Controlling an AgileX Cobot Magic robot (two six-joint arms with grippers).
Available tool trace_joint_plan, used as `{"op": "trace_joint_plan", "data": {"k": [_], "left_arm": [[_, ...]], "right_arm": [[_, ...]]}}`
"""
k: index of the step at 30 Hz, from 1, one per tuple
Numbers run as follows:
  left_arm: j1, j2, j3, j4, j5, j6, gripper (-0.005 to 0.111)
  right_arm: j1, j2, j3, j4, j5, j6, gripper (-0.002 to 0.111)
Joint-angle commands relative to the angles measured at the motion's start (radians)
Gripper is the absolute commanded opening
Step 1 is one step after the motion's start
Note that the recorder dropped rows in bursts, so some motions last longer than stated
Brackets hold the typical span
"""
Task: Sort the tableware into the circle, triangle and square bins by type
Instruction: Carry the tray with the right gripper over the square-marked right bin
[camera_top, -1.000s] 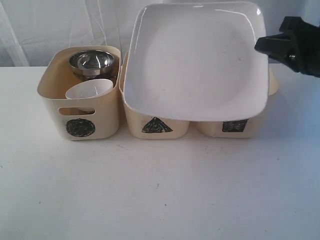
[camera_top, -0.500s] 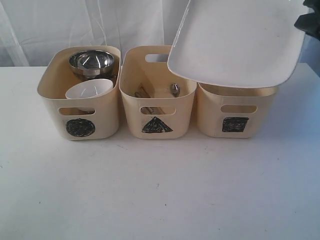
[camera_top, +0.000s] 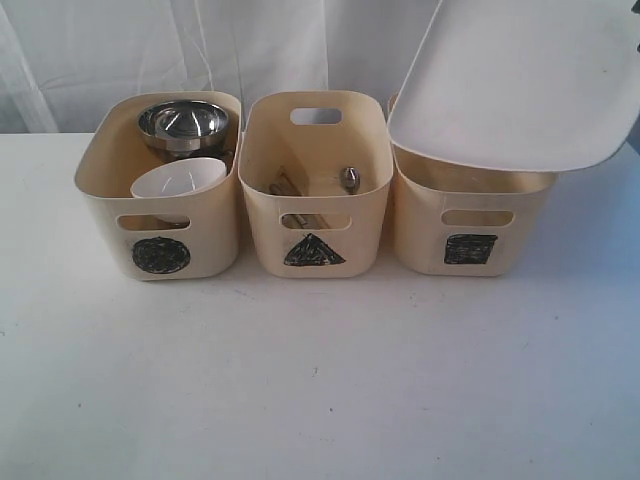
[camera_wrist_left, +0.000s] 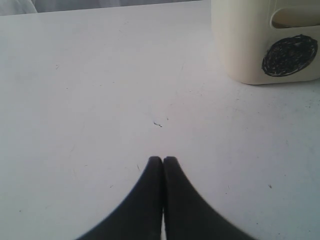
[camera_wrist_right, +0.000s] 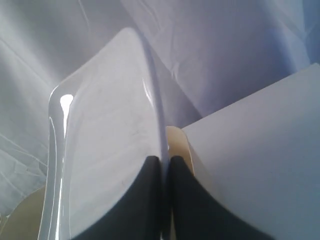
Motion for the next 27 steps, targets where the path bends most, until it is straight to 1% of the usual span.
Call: {"op": "trace_joint_plan", "data": {"k": [1,7,11,16,20,27], "left_arm": [[-0.005,-0.004,0.004,-0.01,0.002,-0.006,0.0],[-0.005,-0.004,0.004,-0.01,0.002,-0.006,0.0],[-0.005,-0.004,0.004,-0.01,0.002,-0.006,0.0],[-0.005,-0.004,0.004,-0.01,0.002,-0.006,0.0],[-0.005,-0.004,0.004,-0.01,0.002,-0.006,0.0],[-0.005,-0.004,0.004,-0.01,0.002,-0.006,0.0]], "right_arm": [[-0.005,-0.016,-0.013,0.039,-0.033,-0.02,0.0],[-0.005,-0.016,-0.015,0.039,-0.119,-0.077,0.0],[-0.002,-0.008,-0.029,0.039,-0.124,-0.133,0.0],[-0.002,0.003,-0.049,0.039,-0.087,-0.171,0.0],[0.021,0.026,-0.057,0.039,-0.085,-0.236,0.0],[0.079,0.05,-0.087,0.039,-0.14,-0.344,0.0]]}}
